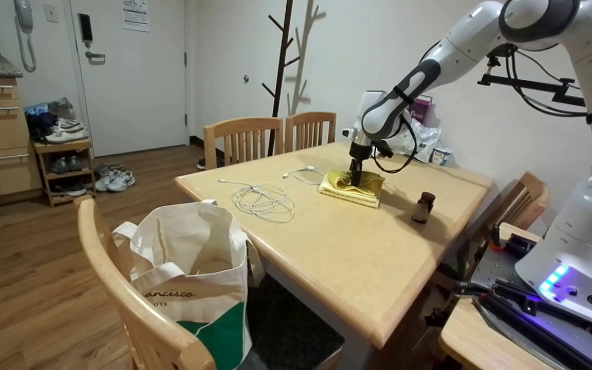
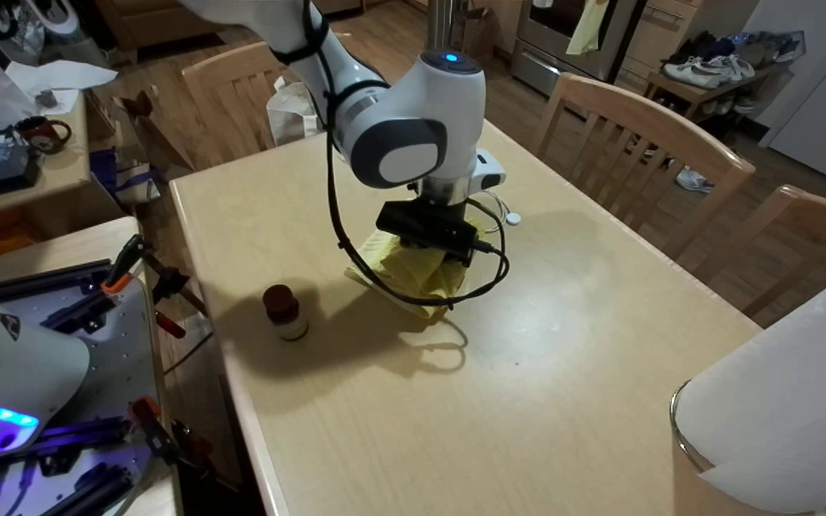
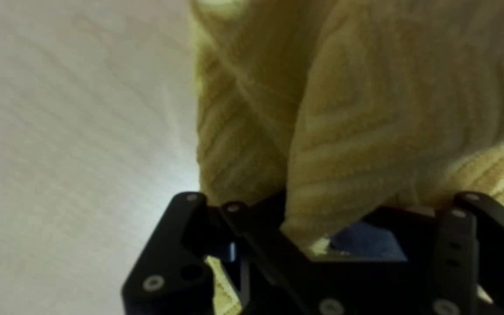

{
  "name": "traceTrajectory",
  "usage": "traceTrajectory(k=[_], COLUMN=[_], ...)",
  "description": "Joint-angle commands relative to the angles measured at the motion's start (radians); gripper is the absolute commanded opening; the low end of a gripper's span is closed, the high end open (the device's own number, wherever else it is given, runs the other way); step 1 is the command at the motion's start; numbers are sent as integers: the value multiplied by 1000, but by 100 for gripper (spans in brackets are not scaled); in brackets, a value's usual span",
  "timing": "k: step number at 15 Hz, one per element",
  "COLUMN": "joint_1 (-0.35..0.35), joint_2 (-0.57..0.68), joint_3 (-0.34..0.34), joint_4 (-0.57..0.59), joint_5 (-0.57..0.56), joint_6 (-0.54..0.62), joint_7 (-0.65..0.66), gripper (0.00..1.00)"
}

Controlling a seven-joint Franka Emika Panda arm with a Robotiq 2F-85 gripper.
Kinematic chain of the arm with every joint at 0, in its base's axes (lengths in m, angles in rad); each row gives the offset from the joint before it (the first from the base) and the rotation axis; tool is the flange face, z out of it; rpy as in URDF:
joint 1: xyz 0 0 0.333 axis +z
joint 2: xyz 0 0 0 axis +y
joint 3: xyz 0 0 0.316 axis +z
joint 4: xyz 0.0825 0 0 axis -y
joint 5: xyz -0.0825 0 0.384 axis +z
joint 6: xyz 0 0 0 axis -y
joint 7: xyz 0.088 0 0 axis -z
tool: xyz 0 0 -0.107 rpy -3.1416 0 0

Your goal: Wipe the table with the yellow towel.

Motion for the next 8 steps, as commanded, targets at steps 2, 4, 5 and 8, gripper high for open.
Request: traceTrajectory(k=[2,4,5,8], joint_1=[-1,26,32,78], joint_2=[-3,-14,-13,-25], joint_3=[130,167,186,215], joint_4=[-68,-102,-106,-139], joint_5=[44,35,36,20], joint_6=[-63,-47,-50,-39], joint_7=[-26,-24,-29,-20], gripper=[6,6,6,6])
